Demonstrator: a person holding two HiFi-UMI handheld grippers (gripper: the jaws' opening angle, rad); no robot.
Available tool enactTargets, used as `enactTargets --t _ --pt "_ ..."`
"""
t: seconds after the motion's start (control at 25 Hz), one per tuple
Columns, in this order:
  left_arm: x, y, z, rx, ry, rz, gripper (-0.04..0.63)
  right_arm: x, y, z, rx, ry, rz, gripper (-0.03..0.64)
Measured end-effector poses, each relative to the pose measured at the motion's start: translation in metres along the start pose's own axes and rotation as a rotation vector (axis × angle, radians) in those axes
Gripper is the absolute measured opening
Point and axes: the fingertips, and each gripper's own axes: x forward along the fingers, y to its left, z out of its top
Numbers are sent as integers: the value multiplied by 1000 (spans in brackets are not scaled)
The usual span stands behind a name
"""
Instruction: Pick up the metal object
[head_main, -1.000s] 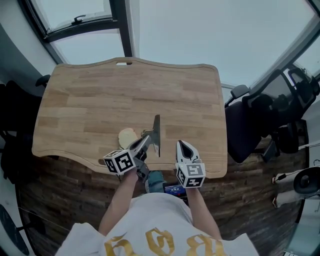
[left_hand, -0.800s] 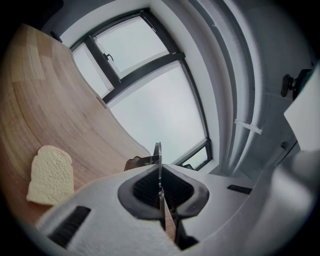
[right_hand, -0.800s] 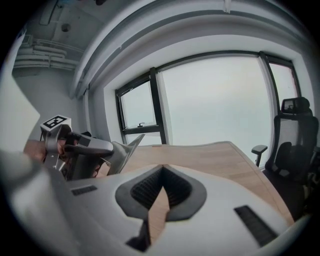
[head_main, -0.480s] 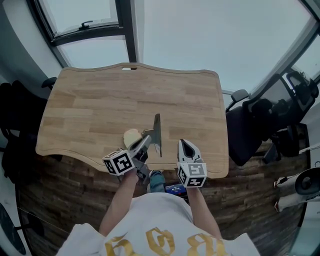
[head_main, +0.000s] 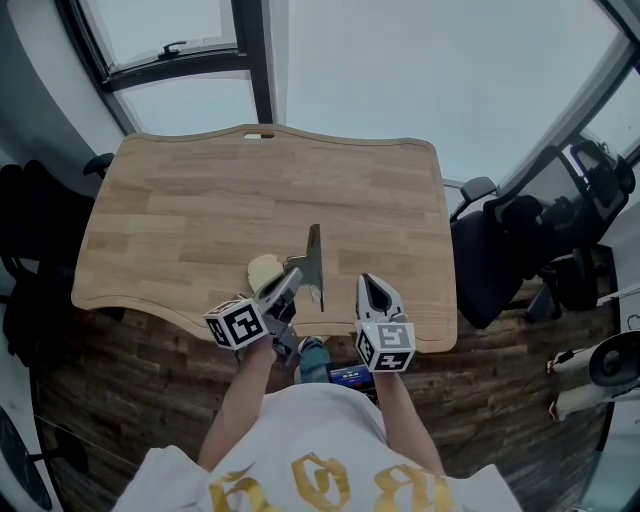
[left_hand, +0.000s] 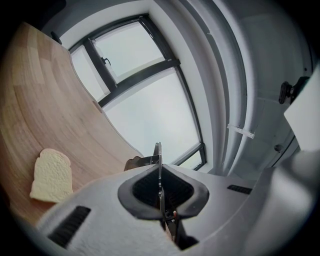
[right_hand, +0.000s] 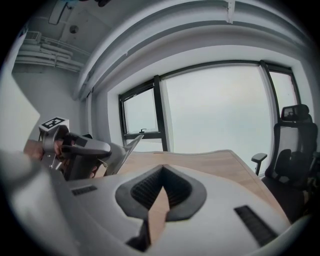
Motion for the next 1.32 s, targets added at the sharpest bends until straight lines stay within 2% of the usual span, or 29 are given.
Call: enactTargets --t 1.32 --pt "-9 -12 -10 -5 -8 -9 20 -22 -3 -2 -7 -8 -12 11"
